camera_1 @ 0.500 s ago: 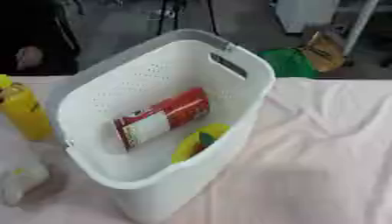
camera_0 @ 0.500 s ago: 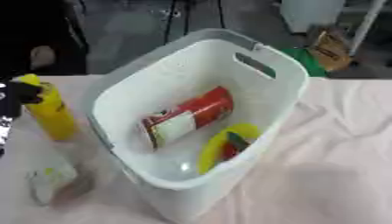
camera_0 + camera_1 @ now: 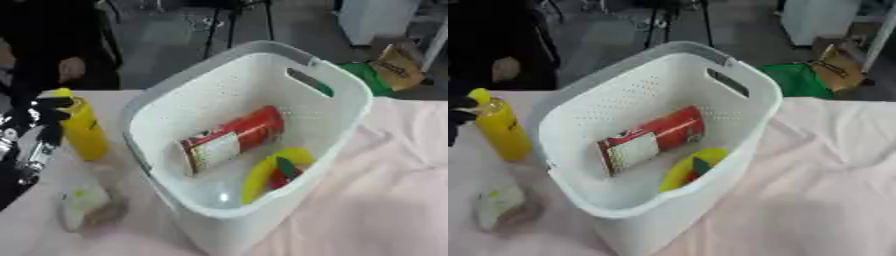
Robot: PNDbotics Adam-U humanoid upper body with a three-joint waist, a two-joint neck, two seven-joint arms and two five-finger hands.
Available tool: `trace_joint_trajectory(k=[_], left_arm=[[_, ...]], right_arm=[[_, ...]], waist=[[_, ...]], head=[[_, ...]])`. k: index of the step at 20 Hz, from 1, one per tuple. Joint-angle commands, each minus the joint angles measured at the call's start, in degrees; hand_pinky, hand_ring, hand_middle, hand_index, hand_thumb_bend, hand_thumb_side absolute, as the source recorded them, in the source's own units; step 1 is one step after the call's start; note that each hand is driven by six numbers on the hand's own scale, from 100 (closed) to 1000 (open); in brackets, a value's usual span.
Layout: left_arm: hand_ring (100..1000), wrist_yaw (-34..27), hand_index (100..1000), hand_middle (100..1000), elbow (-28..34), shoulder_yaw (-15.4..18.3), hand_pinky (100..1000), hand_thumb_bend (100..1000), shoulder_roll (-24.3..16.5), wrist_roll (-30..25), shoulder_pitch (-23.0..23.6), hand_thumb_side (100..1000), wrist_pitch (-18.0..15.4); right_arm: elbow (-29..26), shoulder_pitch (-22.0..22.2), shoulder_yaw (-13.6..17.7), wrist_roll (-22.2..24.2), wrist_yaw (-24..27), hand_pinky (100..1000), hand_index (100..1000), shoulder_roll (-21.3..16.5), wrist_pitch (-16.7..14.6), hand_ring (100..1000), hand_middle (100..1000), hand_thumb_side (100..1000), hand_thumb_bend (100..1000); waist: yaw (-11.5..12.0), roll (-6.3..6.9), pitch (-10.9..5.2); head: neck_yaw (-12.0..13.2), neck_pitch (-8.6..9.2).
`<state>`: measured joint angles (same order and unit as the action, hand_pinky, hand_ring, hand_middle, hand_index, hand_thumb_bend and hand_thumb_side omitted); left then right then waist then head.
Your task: Pick up objects on the table and place them in the box.
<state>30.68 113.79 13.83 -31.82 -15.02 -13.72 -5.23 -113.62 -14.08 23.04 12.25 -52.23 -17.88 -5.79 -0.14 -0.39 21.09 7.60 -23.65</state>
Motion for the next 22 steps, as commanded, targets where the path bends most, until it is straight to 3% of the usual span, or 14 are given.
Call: trace_joint_trajectory(k=[1, 6, 7, 8, 12, 19, 20, 22], left_arm=[[848, 7.18, 967, 871, 0.81, -1.4, 834, 252, -6.67, -6.02, 0.58, 1000, 2.83], [845, 12.59, 966, 868, 0.81, -4.22, 817, 445, -10.53, -22.74, -0.27, 1000, 9.51], [845, 13.09, 966, 868, 0.81, -4.4, 817, 445, -10.71, -24.51, -0.56, 1000, 10.0], [841, 13.7, 961, 861, 0.81, -4.53, 811, 540, -10.88, -26.06, -0.67, 1000, 10.5], [835, 15.4, 956, 856, 0.81, -5.08, 802, 666, -11.48, -29.65, -0.55, 1000, 11.76], [830, 16.78, 956, 852, 0.81, -6.5, 794, 686, -11.48, -32.08, 0.69, 1000, 13.57], [845, 17.46, 977, 876, 0.81, -6.41, 799, 601, -11.27, -32.26, 1.02, 1000, 14.19], [882, 20.47, 992, 908, 0.81, -6.43, 827, 600, -10.4, -32.47, 1.72, 1000, 16.31]], right_arm=[[-0.97, -0.22, 0.38, -0.42, 0.51, 735, 745, -1.64, -0.16, 564, 564, 843, 100], [-0.97, -0.2, 0.23, -0.25, 0.8, 735, 745, -1.51, -0.32, 563, 563, 843, 100], [-0.97, -0.19, 0.22, -0.21, 0.84, 735, 745, -1.48, -0.32, 563, 563, 843, 100], [-0.97, -0.16, 0.25, -0.18, 0.87, 735, 744, -1.41, -0.3, 562, 563, 843, 100], [-0.97, -0.11, 0.35, -0.41, 0.99, 734, 743, -1.25, -0.22, 560, 561, 843, 100], [-0.97, -0.18, 0.32, -0.24, 1.03, 733, 742, -0.94, -0.03, 559, 559, 843, 100], [-0.97, -0.19, 0.33, -0.22, 1.05, 733, 741, -0.85, -0.01, 557, 558, 843, 100], [-0.97, -0.25, 0.32, -0.24, 1.17, 732, 740, -0.63, 0.02, 556, 556, 842, 100]], waist=[[0.18, 0.15, -1.73], [0.2, 0.21, -2.45], [0.18, 0.22, -2.5], [0.09, 0.23, -2.56], [0.03, 0.28, -2.62], [0.17, 0.37, -2.5], [0.18, 0.33, -2.42], [0.01, 0.26, -2.28]], head=[[0.42, -0.25], [0.95, -0.34], [0.98, -0.33], [1.03, -0.33], [1.05, -0.28], [1.21, -0.27], [1.19, -0.18], [1.36, 0.08]])
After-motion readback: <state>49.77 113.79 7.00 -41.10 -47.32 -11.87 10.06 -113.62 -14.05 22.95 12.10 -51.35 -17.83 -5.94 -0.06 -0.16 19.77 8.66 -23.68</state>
